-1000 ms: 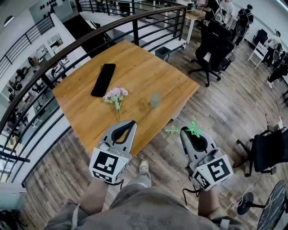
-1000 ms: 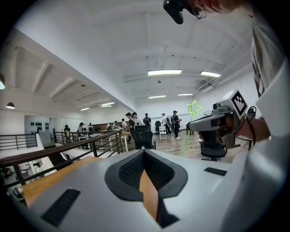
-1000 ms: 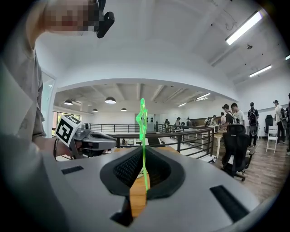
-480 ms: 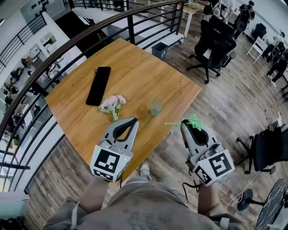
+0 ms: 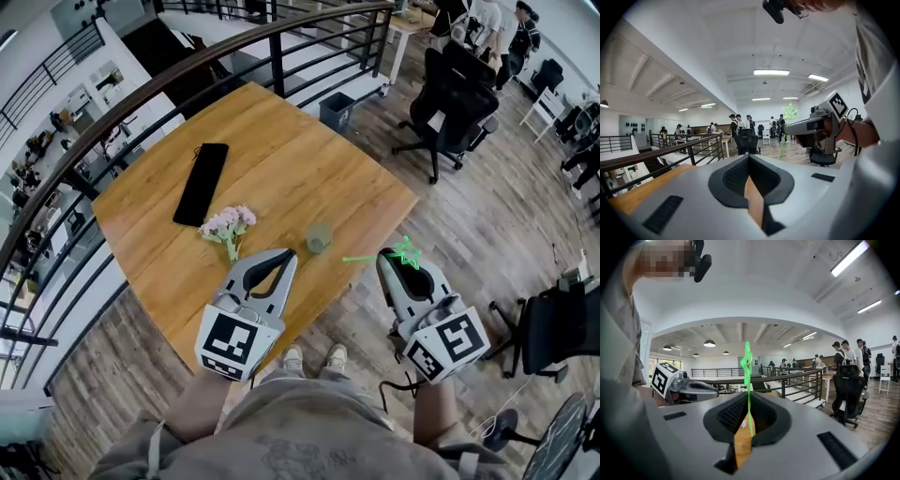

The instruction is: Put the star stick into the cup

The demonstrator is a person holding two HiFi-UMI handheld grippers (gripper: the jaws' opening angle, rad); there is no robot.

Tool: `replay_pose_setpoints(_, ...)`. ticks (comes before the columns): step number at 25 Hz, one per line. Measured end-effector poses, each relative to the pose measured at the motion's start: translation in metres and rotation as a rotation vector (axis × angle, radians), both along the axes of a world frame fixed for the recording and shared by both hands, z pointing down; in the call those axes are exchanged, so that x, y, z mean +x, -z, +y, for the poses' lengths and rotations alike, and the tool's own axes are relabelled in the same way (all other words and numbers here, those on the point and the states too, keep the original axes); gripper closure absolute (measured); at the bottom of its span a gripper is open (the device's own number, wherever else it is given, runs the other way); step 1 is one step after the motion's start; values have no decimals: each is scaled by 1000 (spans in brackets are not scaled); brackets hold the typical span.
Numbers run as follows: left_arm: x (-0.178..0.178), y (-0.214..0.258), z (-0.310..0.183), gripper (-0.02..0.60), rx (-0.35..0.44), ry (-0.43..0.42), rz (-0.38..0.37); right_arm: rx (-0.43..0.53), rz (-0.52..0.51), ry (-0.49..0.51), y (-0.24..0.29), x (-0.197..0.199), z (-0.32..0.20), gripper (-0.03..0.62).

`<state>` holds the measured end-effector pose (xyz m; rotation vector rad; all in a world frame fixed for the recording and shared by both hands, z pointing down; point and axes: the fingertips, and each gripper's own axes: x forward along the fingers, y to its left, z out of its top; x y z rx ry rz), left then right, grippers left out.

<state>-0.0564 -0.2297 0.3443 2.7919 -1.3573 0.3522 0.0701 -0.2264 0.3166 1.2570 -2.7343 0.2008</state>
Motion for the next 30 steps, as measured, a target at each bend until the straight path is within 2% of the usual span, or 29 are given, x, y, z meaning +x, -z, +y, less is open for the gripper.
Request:
replay_pose_setpoints(5,3,3,-15,565,8,38,3,4,-88,28,17,7,-24,554)
replay_pose_setpoints(10,6,14,-39,566,42,66,-25,54,-88,49,33,6,-62,554)
replay_pose_setpoints(13,4,12,-56,566,38,85,-42,49,-63,75,24,-3,-83,554)
replay_pose_setpoints(18,-6,-12,-86,566,-23,115,-38,-48,-57,123,-18,-22,-117,554)
replay_pose_setpoints(23,-11,-55,-98,566,-110,134,-67,-125,54,127,-81,-32,-139,554)
replay_pose_setpoints(30,-11,-117,-96,566,-249,116,-77,-253,106,151,-158,-52,-145,554)
